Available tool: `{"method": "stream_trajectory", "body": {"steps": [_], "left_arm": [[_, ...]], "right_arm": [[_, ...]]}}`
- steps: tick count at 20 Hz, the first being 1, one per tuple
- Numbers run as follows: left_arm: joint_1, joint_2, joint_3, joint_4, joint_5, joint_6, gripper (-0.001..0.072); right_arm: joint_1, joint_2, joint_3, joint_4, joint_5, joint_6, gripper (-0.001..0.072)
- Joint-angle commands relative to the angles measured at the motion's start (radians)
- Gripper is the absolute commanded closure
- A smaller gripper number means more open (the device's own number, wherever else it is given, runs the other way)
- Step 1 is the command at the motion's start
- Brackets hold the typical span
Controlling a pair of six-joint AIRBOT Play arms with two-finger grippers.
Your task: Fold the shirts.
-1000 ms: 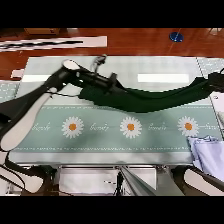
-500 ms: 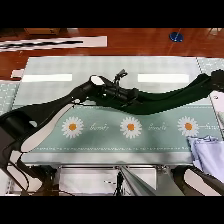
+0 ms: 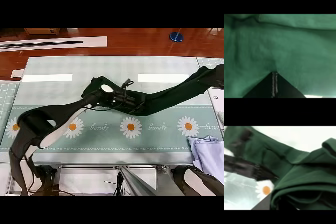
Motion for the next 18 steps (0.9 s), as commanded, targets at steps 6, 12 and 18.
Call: {"method": "stream_trajectory", "body": {"steps": [6,12,18], "left_arm": [[-0.097,-0.179,0.297,-0.037,0.018,-0.11,0.0686],[0.087,-0.066,0.303,0.094,-0.242,0.006,0.0688],[0.324,0.257,0.303,0.477,-0.521,-0.013,0.0687]], "right_arm": [[0.001,0.032,0.0,0.079,0.0,-0.004,0.0685],[0.164,0.004,0.0,-0.033,-0.092,-0.003,0.0685],[0.435,-0.188,0.0,-0.095,-0.345,0.011,0.0685]]}}
